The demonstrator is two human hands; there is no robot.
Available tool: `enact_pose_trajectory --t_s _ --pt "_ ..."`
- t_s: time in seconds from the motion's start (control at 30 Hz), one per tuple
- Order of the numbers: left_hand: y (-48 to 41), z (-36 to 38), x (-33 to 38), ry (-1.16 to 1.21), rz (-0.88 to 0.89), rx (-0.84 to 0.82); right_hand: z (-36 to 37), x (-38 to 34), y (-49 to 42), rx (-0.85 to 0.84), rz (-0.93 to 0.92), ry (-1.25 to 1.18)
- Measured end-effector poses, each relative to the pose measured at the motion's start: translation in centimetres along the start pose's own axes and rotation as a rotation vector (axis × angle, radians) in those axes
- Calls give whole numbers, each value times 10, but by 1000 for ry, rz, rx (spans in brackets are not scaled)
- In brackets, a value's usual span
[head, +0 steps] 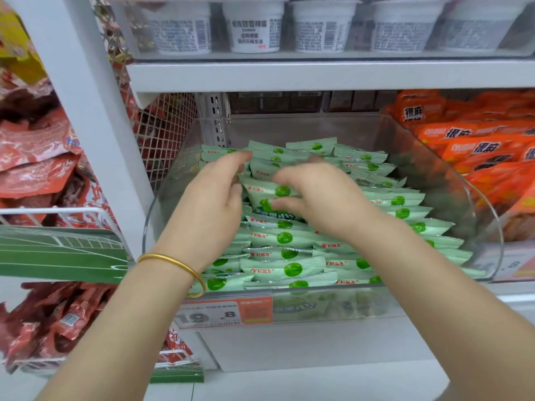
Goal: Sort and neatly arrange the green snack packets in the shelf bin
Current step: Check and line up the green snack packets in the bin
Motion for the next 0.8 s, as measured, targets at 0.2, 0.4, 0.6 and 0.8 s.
enact_pose_trajectory --t_s 0.2,0.4,0.6,0.8 --pt "0 4 7 -171 60 -59 -1 3 10 115 18 78" --pt "0 15 2 -372 50 -175 7 9 4 52 47 135" --pt "-1 20 1 -428 4 -178 4 19 5 83 97 -6" --pt "-14 13 0 -350 -20 -16 -14 40 2 245 206 -151"
Point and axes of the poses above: each hand's wrist, its own y-axis away from the middle knuckle, its own z-axis out of the palm, x = y × z, the point moved 4 cm from there along -y, towards the middle knuckle, and after that the axes turned 1 degree about -y, right-handed, at the moved point
